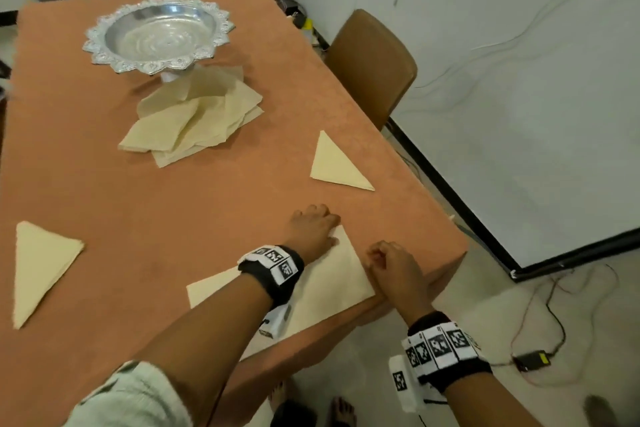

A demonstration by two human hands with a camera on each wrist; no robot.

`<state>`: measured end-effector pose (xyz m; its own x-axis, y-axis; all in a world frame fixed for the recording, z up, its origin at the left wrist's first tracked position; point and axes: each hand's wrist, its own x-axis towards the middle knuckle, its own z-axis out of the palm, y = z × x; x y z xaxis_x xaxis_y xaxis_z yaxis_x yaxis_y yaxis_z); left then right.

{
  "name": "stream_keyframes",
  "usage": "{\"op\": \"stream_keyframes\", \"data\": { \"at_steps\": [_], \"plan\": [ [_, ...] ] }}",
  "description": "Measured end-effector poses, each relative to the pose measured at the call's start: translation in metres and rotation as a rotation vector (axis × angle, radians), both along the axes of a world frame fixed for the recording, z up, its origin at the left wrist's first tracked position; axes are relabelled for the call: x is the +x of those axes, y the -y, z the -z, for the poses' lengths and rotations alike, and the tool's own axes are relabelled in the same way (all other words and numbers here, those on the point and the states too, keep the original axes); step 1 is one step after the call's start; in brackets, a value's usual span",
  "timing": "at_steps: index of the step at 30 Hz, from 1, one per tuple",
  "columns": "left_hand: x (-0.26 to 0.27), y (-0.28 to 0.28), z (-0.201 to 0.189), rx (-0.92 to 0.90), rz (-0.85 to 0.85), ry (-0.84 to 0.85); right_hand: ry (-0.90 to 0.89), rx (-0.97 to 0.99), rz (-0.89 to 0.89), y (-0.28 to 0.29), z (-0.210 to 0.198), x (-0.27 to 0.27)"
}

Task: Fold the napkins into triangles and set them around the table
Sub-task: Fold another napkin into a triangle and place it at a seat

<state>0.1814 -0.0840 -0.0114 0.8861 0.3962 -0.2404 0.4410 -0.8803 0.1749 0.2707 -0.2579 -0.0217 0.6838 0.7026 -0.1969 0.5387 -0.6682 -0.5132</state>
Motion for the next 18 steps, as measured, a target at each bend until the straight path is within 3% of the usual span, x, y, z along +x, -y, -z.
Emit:
{"op": "stream_keyframes", "data": {
  "at_steps": [5,8,13,18],
  "plan": [
    [0.018,0.004,0.008,-0.100,-0.088,0.106,-0.024,-0.033,0.023,-0.002,0.003,-0.005],
    [0.010,-0.002,0.003,-0.275,-0.143,0.239,-0.064,-0.067,-0.039,-0.008,-0.003,-0.010],
    [-0.024,-0.029,-0.017,-0.509,-0.299,0.455,-0.377,0.109,-0.029,-0.018,-0.014,0.001],
    [-0.060,-0.059,-0.031,-0.563,-0.383,0.500,-0.378,0.016,-0.243,-0.061,-0.048,0.018]
  ]
}}
